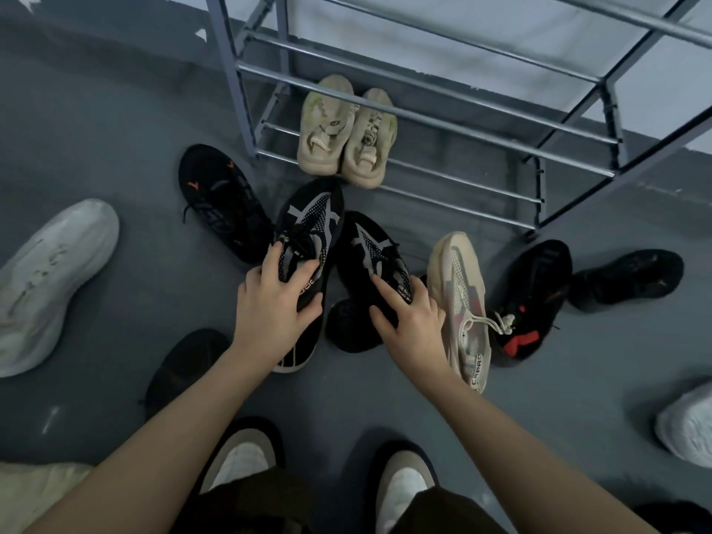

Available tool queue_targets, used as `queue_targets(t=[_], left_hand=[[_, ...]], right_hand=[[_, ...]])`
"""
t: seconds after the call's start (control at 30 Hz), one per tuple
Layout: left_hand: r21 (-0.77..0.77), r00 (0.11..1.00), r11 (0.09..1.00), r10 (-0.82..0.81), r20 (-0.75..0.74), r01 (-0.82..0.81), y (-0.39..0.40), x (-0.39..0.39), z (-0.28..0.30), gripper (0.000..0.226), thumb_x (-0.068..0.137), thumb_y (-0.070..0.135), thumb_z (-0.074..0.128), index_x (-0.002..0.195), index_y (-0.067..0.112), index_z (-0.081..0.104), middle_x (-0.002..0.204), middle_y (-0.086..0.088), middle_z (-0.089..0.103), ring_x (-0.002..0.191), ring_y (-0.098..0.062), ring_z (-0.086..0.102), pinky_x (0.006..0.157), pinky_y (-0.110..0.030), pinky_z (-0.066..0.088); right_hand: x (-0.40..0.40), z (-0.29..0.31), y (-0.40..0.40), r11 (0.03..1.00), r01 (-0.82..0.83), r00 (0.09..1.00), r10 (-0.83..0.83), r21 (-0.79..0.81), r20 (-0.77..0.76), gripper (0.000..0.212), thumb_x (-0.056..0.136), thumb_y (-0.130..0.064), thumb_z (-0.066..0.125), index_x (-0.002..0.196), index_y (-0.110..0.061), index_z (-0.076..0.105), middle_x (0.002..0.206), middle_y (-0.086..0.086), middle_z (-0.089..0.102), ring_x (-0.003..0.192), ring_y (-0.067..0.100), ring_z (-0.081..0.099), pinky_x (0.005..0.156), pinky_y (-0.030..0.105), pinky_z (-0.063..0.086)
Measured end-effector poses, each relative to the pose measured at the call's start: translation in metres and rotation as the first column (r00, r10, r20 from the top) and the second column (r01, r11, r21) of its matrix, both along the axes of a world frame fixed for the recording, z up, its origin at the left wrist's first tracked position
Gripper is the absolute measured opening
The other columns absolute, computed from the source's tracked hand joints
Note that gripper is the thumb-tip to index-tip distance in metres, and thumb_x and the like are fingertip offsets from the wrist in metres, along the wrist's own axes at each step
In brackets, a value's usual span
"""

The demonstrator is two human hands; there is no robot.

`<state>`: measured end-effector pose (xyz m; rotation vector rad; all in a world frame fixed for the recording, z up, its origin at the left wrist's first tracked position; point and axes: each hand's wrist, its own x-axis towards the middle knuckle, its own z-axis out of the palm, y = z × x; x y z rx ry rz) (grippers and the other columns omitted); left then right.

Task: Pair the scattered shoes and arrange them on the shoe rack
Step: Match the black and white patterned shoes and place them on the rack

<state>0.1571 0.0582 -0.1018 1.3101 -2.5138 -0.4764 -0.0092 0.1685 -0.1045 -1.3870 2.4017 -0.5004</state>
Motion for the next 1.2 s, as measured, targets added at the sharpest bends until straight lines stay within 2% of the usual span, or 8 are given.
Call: queue_targets(t=[0.1,0.2,0.33,0.57,0.67,0.83,0.97,1.2], left_hand=[[0.006,0.992,1.0,0.025,-0.127,-0.024,0.009,0.0,0.018,0.045,0.079,0.046,0.049,0.121,0.028,0.049,0.135,-0.021,0.043,0.097,-0.045,0.054,0.077,-0.055,0.05],[-0.052,0.98,0.999,0.0,-0.199,-0.01,0.019,-0.007,0.037,0.043,0.081,0.044,0.05,0.121,0.029,0.049,0.137,-0.021,0.041,0.102,-0.044,0.052,0.08,-0.055,0.049],[-0.086,0.979,0.996,-0.044,-0.198,0.027,0.022,-0.03,0.058,0.044,0.082,0.045,0.048,0.123,0.029,0.05,0.137,-0.022,0.04,0.101,-0.046,0.052,0.082,-0.056,0.048],[-0.1,0.965,0.986,-0.149,-0.215,0.13,0.019,-0.078,0.064,0.045,0.084,0.045,0.044,0.125,0.029,0.053,0.135,-0.023,0.042,0.1,-0.047,0.052,0.08,-0.051,0.049],[-0.077,0.955,0.985,-0.17,-0.242,0.155,0.012,-0.099,0.06,0.046,0.084,0.046,0.044,0.125,0.027,0.056,0.129,-0.019,0.049,0.096,-0.044,0.054,0.078,-0.048,0.051],[-0.061,0.958,0.984,-0.179,-0.225,0.17,-0.02,-0.144,0.044,0.046,0.084,0.047,0.045,0.124,0.028,0.057,0.13,-0.017,0.048,0.094,-0.044,0.054,0.077,-0.049,0.049],[-0.061,0.958,0.981,-0.191,-0.213,0.182,-0.046,-0.182,0.023,0.039,0.085,0.033,0.061,0.123,0.026,0.057,0.131,-0.018,0.047,0.097,-0.046,0.052,0.079,-0.052,0.048],[-0.098,0.96,0.985,-0.162,-0.229,0.142,-0.086,-0.245,-0.007,0.035,0.083,0.023,0.067,0.118,0.02,0.062,0.124,-0.019,0.052,0.09,-0.045,0.051,0.077,-0.05,0.045]], right_hand=[[0.012,0.014,0.009,0.99,0.072,0.997,-0.073,-0.124,-0.003,0.046,0.09,-0.04,0.052,0.135,-0.043,0.043,0.144,0.022,0.033,0.128,0.039,0.036,0.103,0.046,0.022],[0.014,0.032,0.014,0.973,0.113,0.993,-0.115,-0.2,0.001,0.045,0.089,-0.04,0.054,0.133,-0.042,0.045,0.145,0.02,0.033,0.129,0.038,0.035,0.105,0.048,0.021],[0.001,0.049,0.019,0.959,0.129,0.988,-0.145,-0.253,-0.049,0.044,0.088,-0.041,0.053,0.132,-0.041,0.048,0.145,0.019,0.033,0.126,0.039,0.038,0.102,0.052,0.026],[-0.044,0.057,0.031,0.943,0.18,0.966,-0.223,-0.278,-0.129,0.043,0.091,-0.038,0.054,0.133,-0.043,0.045,0.145,0.019,0.032,0.123,0.04,0.039,0.102,0.047,0.024],[-0.066,0.054,0.024,0.944,0.182,0.963,-0.227,-0.274,-0.144,0.043,0.091,-0.037,0.055,0.133,-0.042,0.046,0.144,0.02,0.034,0.122,0.04,0.04,0.101,0.047,0.024],[-0.102,0.037,0.001,0.933,0.246,0.957,-0.278,-0.264,-0.089,0.042,0.092,-0.036,0.054,0.133,-0.04,0.047,0.144,0.02,0.035,0.125,0.039,0.039,0.103,0.047,0.022],[-0.136,0.02,-0.029,0.927,0.27,0.951,-0.299,-0.261,-0.077,0.041,0.092,-0.037,0.054,0.133,-0.039,0.048,0.144,0.021,0.034,0.125,0.039,0.04,0.102,0.05,0.022],[-0.181,-0.006,-0.084,0.901,0.33,0.931,-0.359,-0.281,-0.059,0.043,0.093,-0.037,0.052,0.135,-0.036,0.045,0.146,0.023,0.03,0.129,0.04,0.033,0.104,0.051,0.019]])
